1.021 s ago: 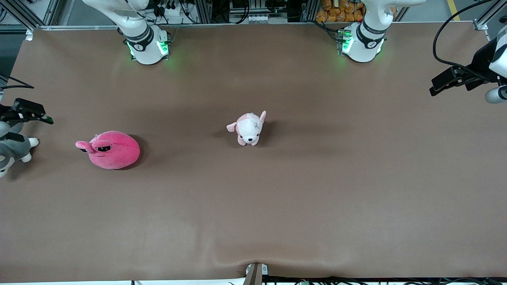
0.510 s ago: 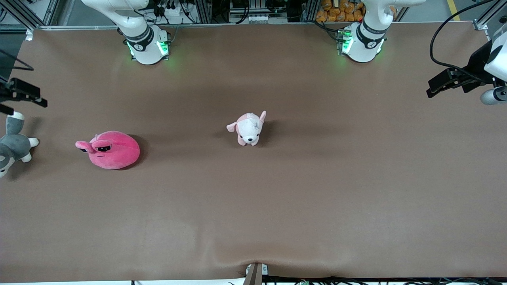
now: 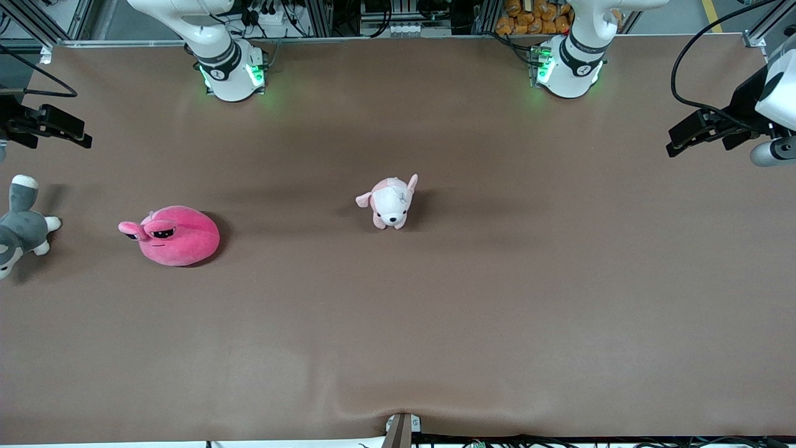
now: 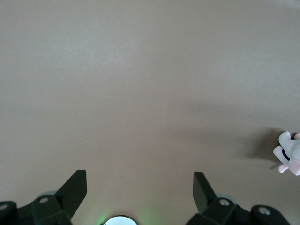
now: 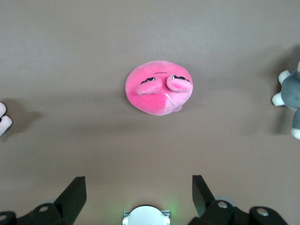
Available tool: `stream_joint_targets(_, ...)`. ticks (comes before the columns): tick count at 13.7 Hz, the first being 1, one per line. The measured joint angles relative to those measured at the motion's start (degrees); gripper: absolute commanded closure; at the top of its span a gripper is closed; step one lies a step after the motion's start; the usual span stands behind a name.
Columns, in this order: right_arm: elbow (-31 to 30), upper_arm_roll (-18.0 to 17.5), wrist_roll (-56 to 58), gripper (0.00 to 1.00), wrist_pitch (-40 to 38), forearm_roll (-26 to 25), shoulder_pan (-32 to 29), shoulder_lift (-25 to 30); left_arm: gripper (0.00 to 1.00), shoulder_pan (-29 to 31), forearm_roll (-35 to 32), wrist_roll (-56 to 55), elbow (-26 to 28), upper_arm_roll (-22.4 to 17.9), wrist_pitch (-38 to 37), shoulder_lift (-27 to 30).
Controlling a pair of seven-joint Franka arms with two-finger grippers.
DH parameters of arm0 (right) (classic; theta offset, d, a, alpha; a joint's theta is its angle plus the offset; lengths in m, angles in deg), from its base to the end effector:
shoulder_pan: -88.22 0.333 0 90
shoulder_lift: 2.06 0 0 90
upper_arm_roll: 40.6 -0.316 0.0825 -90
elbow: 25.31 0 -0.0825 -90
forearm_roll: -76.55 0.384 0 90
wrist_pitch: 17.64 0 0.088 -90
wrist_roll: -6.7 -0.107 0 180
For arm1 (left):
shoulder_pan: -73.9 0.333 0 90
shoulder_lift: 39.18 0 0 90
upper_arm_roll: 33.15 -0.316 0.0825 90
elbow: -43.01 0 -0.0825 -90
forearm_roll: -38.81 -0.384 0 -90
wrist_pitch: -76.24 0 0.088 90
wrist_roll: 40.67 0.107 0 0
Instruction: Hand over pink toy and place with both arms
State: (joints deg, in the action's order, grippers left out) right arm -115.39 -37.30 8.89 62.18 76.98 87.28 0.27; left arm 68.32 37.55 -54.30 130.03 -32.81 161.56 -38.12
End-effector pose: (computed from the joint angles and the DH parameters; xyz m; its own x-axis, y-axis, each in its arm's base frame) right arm 0.5211 -0.0384 0.6315 0.9899 -0.0334 -0.1375 -0.0358 -0.9992 -0.0151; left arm 0.5380 -0.0533 0.6519 0.9907 0.1359 -0.0056 0.1357 -0.9905 -0.0241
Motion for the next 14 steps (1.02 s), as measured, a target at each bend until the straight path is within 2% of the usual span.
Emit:
stream_joint_targets(11,-0.47,0.22,-0.76,0.0,0.83,-0.01,-0.01,0.02,0.0,0.53,-0.06,0.27,-0.12,-0.59,-0.07,0.02)
stream_joint_targets(14,-0.47,1.18,0.99,0.0,0.89,-0.01,-0.16,0.03,0.0,0.54,-0.16,3.66,-0.2,-0.59,-0.78,0.1)
